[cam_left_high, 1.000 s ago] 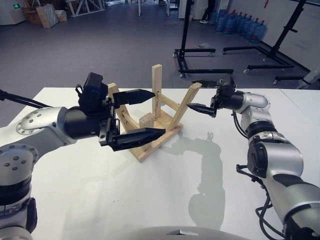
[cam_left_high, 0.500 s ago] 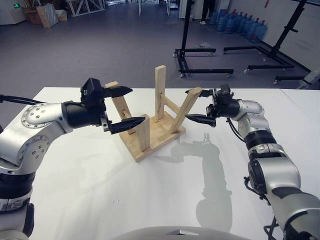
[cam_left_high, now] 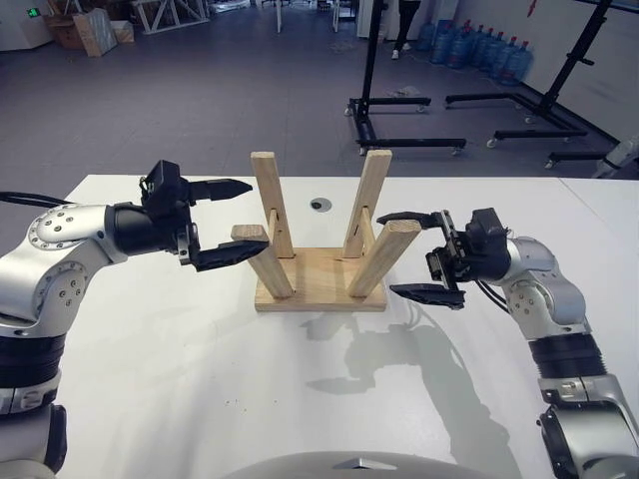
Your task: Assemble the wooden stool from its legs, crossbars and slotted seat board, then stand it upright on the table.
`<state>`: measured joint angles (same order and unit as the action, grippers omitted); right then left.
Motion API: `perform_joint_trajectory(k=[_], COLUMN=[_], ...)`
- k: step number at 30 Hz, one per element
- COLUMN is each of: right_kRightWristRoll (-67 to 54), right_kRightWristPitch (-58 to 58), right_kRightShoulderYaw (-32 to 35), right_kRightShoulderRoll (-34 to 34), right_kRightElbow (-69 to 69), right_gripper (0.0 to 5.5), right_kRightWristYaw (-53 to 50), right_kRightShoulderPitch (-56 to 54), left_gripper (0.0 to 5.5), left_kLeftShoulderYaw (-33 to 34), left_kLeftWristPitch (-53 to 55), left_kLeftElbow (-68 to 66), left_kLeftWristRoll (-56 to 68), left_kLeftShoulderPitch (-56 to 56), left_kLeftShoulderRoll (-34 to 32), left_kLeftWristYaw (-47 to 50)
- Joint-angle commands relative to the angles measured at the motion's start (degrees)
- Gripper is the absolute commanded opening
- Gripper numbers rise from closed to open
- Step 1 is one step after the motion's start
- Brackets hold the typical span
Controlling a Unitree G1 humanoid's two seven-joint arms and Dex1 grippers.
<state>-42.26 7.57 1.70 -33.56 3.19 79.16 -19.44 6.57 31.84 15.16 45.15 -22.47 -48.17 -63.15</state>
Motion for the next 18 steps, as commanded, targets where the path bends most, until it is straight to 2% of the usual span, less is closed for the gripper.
perform_joint_trajectory(k=[1, 6, 12, 15, 18], right_kRightWristRoll=[3.15, 7.54, 5.80, 6.68, 7.22], right_kRightWristPitch=[6.59, 10.79, 14.85, 14.03, 13.56], right_kRightShoulderYaw=[1.77, 1.13, 1.82, 1.69, 1.90], right_kRightShoulderRoll=[-1.70, -0.48, -0.63, -1.45, -1.99], right_kRightElbow=[-3.52, -8.24, -13.42, -13.22, -13.07], right_gripper=[5.39, 5.39, 5.39, 5.40, 4.88], right_kRightWristYaw=[-9.59, -20.67, -23.29, -22.06, -21.12], right_kRightShoulderPitch=[4.67, 6.66, 4.14, 4.05, 4.23], left_gripper=[5.40, 5.40, 5.40, 4.90, 4.46], left_kLeftShoulderYaw=[-2.46, -4.09, -5.17, -5.83, -6.07], left_kLeftWristPitch=[1.12, -0.61, -3.80, -5.31, -6.45], left_kLeftElbow=[-1.32, -6.91, -10.88, -10.13, -10.69], left_kLeftWristRoll=[1.53, 0.05, -3.44, -5.24, -6.40], left_kLeftShoulderPitch=[-0.73, -1.63, -3.56, -1.99, -0.39], left_kLeftShoulderRoll=[0.77, 2.48, 5.24, 5.66, 5.75], left_kLeftWristYaw=[-5.90, -11.17, -12.31, -12.56, -13.29])
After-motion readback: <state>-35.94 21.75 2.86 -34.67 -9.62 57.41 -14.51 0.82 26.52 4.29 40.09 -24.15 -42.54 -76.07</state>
